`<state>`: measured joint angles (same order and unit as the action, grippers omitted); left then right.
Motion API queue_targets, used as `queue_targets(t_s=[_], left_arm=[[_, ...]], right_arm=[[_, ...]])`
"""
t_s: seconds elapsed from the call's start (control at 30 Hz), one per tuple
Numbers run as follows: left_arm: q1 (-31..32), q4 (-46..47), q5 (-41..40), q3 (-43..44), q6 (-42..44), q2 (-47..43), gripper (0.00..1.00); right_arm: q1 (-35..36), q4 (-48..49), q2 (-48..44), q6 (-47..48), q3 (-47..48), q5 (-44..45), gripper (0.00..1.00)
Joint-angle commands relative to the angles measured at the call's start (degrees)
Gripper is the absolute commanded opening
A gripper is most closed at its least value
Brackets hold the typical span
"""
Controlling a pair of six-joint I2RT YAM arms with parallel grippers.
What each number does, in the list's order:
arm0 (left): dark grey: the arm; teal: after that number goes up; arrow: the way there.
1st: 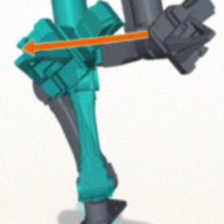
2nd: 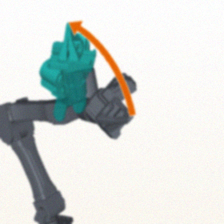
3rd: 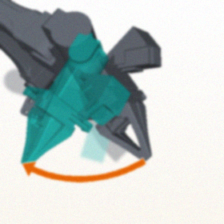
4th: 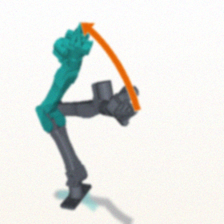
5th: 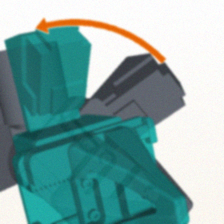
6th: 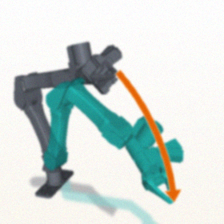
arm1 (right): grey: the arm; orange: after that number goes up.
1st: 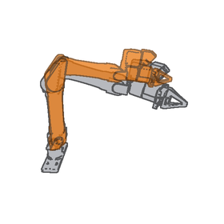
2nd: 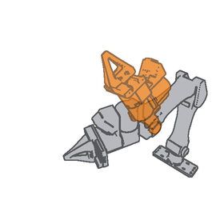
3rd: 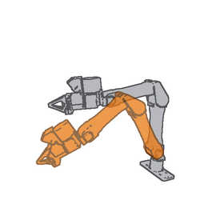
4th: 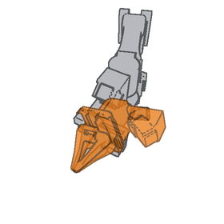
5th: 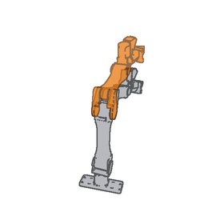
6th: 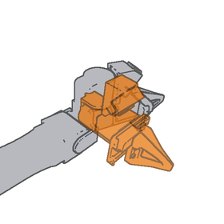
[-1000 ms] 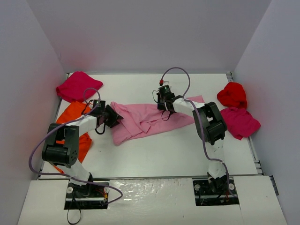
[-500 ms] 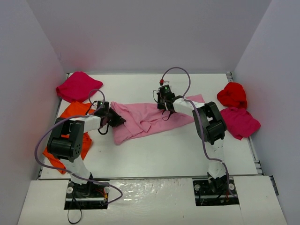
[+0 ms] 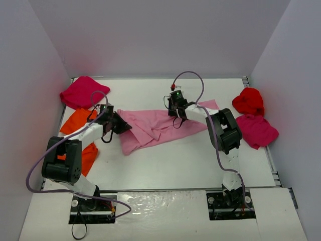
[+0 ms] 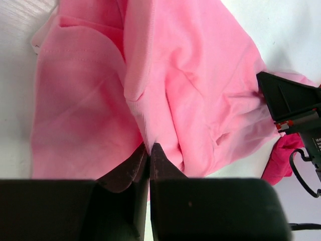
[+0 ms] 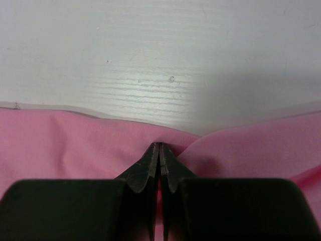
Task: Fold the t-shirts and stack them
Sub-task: Fold the tshirt
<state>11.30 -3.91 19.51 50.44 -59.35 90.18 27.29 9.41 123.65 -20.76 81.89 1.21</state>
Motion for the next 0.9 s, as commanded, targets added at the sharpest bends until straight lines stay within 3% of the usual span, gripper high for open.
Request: queue_targets(t_s=[0.0, 0.37, 0.87], left_arm=[[-0.3, -4.7, -1.3, 3.7, 3.3, -3.6, 0.0], [-2.6, -6.5, -0.6, 1.5, 4.9, -5.8, 0.0], [-10.9, -11.1, 2.7, -0.3, 9.0, -11.1, 0.0]], right_arm=[[-0.6, -11.8, 6.3, 1.0, -3.5, -0.2, 0.0], [-0.6, -11.9, 6.4, 1.1, -3.7, 0.2, 0.0], [-0.8, -11.9, 6.8, 1.3, -3.9, 1.2, 0.0]])
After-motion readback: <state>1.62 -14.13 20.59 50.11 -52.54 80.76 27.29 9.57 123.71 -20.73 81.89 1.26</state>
